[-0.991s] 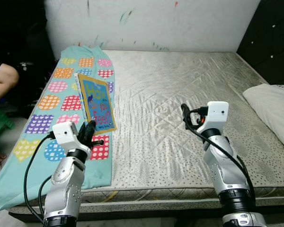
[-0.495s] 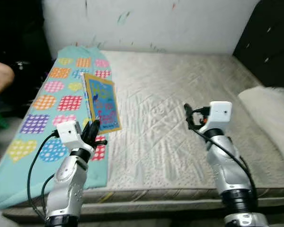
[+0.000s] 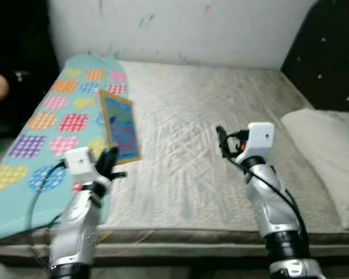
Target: Clean up the room
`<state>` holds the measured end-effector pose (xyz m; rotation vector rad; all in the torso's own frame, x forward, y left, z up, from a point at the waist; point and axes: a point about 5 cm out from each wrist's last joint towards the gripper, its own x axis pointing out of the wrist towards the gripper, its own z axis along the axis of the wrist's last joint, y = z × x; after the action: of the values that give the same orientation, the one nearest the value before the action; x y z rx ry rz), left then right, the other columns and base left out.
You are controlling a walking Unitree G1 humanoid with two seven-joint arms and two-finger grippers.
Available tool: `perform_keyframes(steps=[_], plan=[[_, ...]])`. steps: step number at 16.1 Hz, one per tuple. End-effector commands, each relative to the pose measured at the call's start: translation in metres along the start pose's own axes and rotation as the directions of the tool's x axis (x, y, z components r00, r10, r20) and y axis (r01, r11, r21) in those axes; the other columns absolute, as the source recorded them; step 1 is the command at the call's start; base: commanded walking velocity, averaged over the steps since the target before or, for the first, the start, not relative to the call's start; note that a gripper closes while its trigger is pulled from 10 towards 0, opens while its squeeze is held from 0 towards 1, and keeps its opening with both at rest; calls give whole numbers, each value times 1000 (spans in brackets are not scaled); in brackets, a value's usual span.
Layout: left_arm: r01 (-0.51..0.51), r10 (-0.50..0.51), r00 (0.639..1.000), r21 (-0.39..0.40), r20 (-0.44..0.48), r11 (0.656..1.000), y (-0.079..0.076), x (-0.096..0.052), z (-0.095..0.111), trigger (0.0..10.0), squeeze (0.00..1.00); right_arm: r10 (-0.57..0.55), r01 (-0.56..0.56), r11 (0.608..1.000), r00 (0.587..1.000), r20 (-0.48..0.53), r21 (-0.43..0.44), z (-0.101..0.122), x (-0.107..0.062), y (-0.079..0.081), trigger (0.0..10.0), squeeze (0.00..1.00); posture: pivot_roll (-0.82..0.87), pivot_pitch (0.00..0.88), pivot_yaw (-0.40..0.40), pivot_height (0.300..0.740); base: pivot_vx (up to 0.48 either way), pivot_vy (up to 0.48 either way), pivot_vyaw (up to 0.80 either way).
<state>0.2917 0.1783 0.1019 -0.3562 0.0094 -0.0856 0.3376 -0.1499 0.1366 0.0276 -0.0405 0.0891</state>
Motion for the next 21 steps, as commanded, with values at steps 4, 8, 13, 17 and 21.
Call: perform_keyframes(steps=[4, 8, 13, 17, 21], plan=[[54, -54, 998, -5, 37, 999, -15, 6, 6, 10000, 0, -30, 30, 999, 1000, -3, -15, 0, -1, -11, 10000, 0, -17, 0, -27, 740, 0, -339, 0], [52, -52, 997, -12, 50, 999, -15, 6, 7, 10000, 0, -35, 35, 999, 999, 0, -19, 1, -2, -13, 10000, 0, -20, 0, -26, 740, 0, -159, 0], [89, -87, 994, -19, 72, 996, -18, 6, 10, 10000, 0, -27, 27, 999, 1000, 3, -32, 1, -2, -13, 10000, 0, -21, 0, -27, 740, 0, 0, 0], [112, -110, 990, -18, 90, 994, -21, 6, 12, 10000, 0, -22, 22, 999, 1000, 9, -37, 2, -1, -12, 10000, 0, -21, 0, -27, 740, 0, 0, 0], [133, -130, 987, -24, 95, 991, -23, 6, 13, 10000, 0, -22, 23, 999, 1000, 13, -40, 3, -1, -12, 10000, 0, -23, 0, -25, 740, 249, 0, 0]])
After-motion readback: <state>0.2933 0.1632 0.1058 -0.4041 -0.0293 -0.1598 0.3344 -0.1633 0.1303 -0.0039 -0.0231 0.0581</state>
